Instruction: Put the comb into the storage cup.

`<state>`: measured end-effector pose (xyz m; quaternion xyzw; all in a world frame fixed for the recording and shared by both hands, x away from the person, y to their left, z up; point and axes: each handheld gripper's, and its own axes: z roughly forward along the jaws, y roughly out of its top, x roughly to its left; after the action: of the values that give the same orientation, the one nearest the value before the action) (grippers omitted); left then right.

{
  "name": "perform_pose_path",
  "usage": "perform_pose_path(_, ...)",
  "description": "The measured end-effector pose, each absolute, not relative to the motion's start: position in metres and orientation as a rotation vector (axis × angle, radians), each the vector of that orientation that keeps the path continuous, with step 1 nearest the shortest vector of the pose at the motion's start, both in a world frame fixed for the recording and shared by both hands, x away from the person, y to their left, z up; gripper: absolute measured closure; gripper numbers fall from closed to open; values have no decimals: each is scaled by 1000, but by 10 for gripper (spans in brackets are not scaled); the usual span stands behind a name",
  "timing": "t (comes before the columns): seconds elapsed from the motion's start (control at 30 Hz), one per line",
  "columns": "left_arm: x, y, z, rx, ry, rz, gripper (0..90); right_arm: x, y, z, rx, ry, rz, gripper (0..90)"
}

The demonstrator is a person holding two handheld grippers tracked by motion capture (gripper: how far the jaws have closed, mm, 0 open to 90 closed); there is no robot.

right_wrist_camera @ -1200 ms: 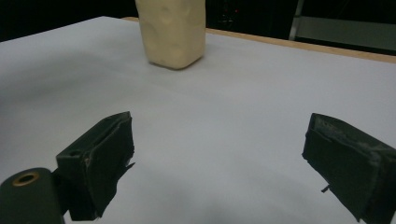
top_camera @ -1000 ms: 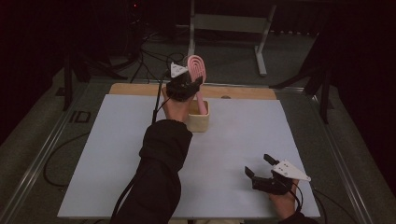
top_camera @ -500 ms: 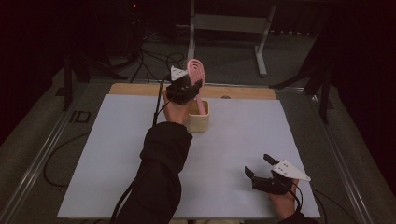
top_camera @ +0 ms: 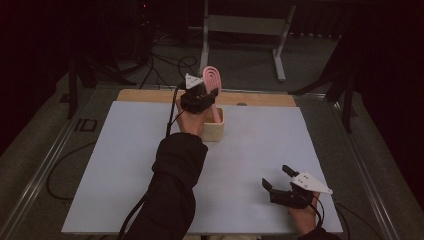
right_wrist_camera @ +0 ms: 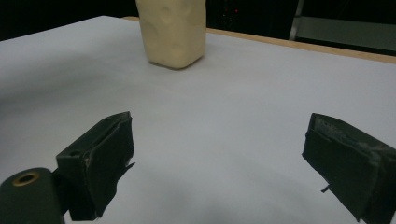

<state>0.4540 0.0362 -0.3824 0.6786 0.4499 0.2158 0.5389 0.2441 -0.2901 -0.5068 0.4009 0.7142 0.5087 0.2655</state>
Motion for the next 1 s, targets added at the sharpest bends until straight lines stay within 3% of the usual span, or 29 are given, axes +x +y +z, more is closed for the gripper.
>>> perform_pose_path(1.0,451,35,-411,1629,1109,456,639,245,-288,-508,1081,1942,1369,85)
